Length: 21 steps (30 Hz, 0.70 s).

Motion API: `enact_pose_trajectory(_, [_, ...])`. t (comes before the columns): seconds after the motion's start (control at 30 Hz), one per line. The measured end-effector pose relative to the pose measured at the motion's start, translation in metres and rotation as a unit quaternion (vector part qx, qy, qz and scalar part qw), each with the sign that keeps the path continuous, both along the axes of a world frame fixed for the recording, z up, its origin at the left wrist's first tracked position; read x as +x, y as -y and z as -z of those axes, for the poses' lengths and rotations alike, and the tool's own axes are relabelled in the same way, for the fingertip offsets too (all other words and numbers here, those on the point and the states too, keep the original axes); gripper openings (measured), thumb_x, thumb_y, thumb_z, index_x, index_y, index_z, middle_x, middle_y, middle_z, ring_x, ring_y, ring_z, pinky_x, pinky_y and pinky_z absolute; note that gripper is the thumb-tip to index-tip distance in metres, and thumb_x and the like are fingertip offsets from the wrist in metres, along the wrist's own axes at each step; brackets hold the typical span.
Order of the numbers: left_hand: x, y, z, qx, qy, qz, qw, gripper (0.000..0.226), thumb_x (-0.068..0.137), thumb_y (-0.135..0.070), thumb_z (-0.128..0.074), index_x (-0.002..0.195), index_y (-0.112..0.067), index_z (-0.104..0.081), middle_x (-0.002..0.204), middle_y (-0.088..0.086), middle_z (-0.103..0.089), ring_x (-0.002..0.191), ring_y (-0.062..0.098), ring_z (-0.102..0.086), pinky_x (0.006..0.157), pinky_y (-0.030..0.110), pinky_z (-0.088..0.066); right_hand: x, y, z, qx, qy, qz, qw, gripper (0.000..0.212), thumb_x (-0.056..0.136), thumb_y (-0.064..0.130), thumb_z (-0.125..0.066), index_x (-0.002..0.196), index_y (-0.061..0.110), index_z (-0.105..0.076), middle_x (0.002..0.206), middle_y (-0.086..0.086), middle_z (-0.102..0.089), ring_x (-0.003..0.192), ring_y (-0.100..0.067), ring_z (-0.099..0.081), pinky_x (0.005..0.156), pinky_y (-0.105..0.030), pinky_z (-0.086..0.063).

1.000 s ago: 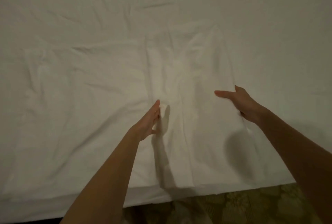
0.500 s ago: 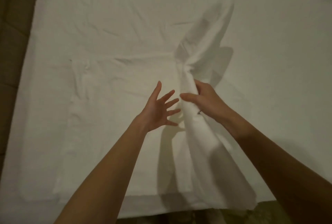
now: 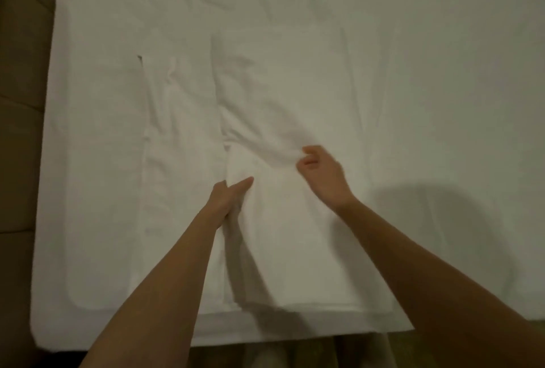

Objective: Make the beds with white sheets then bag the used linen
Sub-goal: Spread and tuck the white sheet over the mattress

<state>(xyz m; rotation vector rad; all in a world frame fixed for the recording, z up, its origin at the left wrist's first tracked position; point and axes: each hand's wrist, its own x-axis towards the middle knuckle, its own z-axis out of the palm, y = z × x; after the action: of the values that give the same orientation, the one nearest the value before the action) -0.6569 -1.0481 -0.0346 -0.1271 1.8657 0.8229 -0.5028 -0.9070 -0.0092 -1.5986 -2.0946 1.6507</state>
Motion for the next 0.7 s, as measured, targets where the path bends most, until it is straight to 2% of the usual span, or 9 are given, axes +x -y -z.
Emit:
enact_pose_trajectory(0.07, [0.002, 0.002, 0.002, 0.022, -0.006, 0.017, 1.000, 0.046, 0.085, -0.030, -0.073, 0.122, -0.005, -0.060, 0.114, 0.008, -0.067, 0.091, 0.021, -0.065, 0.082, 0.031, -0.049, 0.016, -0.007, 0.011, 0.127, -0.018, 0.067, 0.989, 0.030, 0.082, 0.011, -0.067, 0.111, 0.009, -0.061, 0.095, -0.002, -0.057, 0.083, -0.020, -0.055, 0.083, -0.034, -0.046])
enact_pose_trajectory(0.13, [-0.002, 0.003, -0.003, 0.050, -0.022, 0.017, 0.998, 0.041, 0.085, -0.027, -0.072, 0.119, -0.008, -0.060, 0.106, 0.003, -0.067, 0.088, 0.016, -0.065, 0.081, 0.030, -0.049, 0.030, -0.022, 0.021, 0.213, 0.015, 0.121, 0.969, 0.040, 0.078, 0.023, -0.072, 0.113, 0.007, -0.059, 0.104, -0.010, -0.057, 0.092, -0.029, -0.056, 0.091, -0.042, -0.043])
enact_pose_trajectory(0.17, [-0.005, 0.006, -0.003, 0.056, -0.032, 0.009, 0.998, 0.039, 0.085, -0.028, -0.073, 0.118, -0.010, -0.060, 0.105, 0.001, -0.067, 0.088, 0.015, -0.065, 0.083, 0.030, -0.050, 0.037, -0.032, 0.023, 0.205, 0.047, 0.154, 0.965, 0.051, 0.076, 0.032, -0.073, 0.117, 0.007, -0.057, 0.112, -0.013, -0.057, 0.100, -0.032, -0.056, 0.095, -0.041, -0.041])
enact_pose_trajectory(0.23, [-0.003, 0.020, 0.000, 0.047, -0.043, -0.017, 0.998, 0.044, 0.084, -0.032, -0.073, 0.119, -0.008, -0.062, 0.109, 0.003, -0.069, 0.095, 0.020, -0.067, 0.090, 0.036, -0.052, 0.054, -0.052, 0.026, 0.058, 0.088, 0.209, 0.972, 0.067, 0.076, 0.044, -0.076, 0.125, 0.005, -0.053, 0.122, -0.014, -0.057, 0.109, -0.030, -0.057, 0.100, -0.039, -0.043])
enact_pose_trajectory(0.33, [0.011, 0.045, 0.005, 0.016, -0.018, -0.017, 1.000, 0.043, 0.081, -0.033, -0.075, 0.116, -0.009, -0.065, 0.106, 0.003, -0.070, 0.093, 0.017, -0.067, 0.085, 0.032, -0.052, 0.072, -0.048, 0.033, -0.148, 0.107, 0.178, 0.967, 0.072, 0.072, 0.049, -0.079, 0.126, 0.007, -0.056, 0.120, -0.010, -0.064, 0.103, -0.026, -0.063, 0.093, -0.042, -0.052])
enact_pose_trajectory(0.43, [0.012, 0.054, 0.000, 0.013, 0.012, 0.042, 0.999, 0.042, 0.077, -0.027, -0.079, 0.113, -0.010, -0.065, 0.100, 0.001, -0.071, 0.089, 0.013, -0.067, 0.074, 0.024, -0.052, 0.077, -0.035, 0.040, -0.102, 0.096, 0.198, 0.970, 0.060, 0.069, 0.044, -0.082, 0.113, 0.008, -0.065, 0.109, -0.009, -0.068, 0.100, -0.027, -0.065, 0.092, -0.042, -0.053])
enact_pose_trajectory(0.53, [0.013, 0.060, 0.000, 0.022, -0.010, 0.016, 1.000, 0.044, 0.078, -0.026, -0.079, 0.115, -0.006, -0.065, 0.105, 0.006, -0.071, 0.092, 0.017, -0.068, 0.079, 0.029, -0.053, 0.077, -0.032, 0.042, -0.072, 0.075, 0.212, 0.972, 0.042, 0.071, 0.039, -0.082, 0.100, 0.013, -0.066, 0.102, -0.008, -0.069, 0.094, -0.025, -0.065, 0.089, -0.041, -0.053])
enact_pose_trajectory(0.6, [0.025, 0.068, 0.002, 0.008, -0.027, 0.020, 0.999, 0.047, 0.078, -0.024, -0.079, 0.118, -0.005, -0.064, 0.111, 0.008, -0.070, 0.095, 0.019, -0.067, 0.084, 0.031, -0.052, 0.084, -0.027, 0.043, -0.103, 0.072, 0.215, 0.969, 0.041, 0.072, 0.037, -0.082, 0.102, 0.012, -0.068, 0.103, -0.009, -0.070, 0.093, -0.024, -0.065, 0.088, -0.039, -0.054])
enact_pose_trajectory(0.7, [0.034, 0.077, -0.001, -0.039, -0.007, 0.138, 0.990, 0.048, 0.074, -0.022, -0.083, 0.116, -0.010, -0.065, 0.108, 0.002, -0.067, 0.096, 0.018, -0.062, 0.082, 0.026, -0.048, 0.094, -0.026, 0.039, -0.167, 0.090, 0.197, 0.962, 0.046, 0.075, 0.035, -0.080, 0.108, 0.005, -0.067, 0.101, -0.010, -0.068, 0.090, -0.025, -0.064, 0.081, -0.035, -0.053])
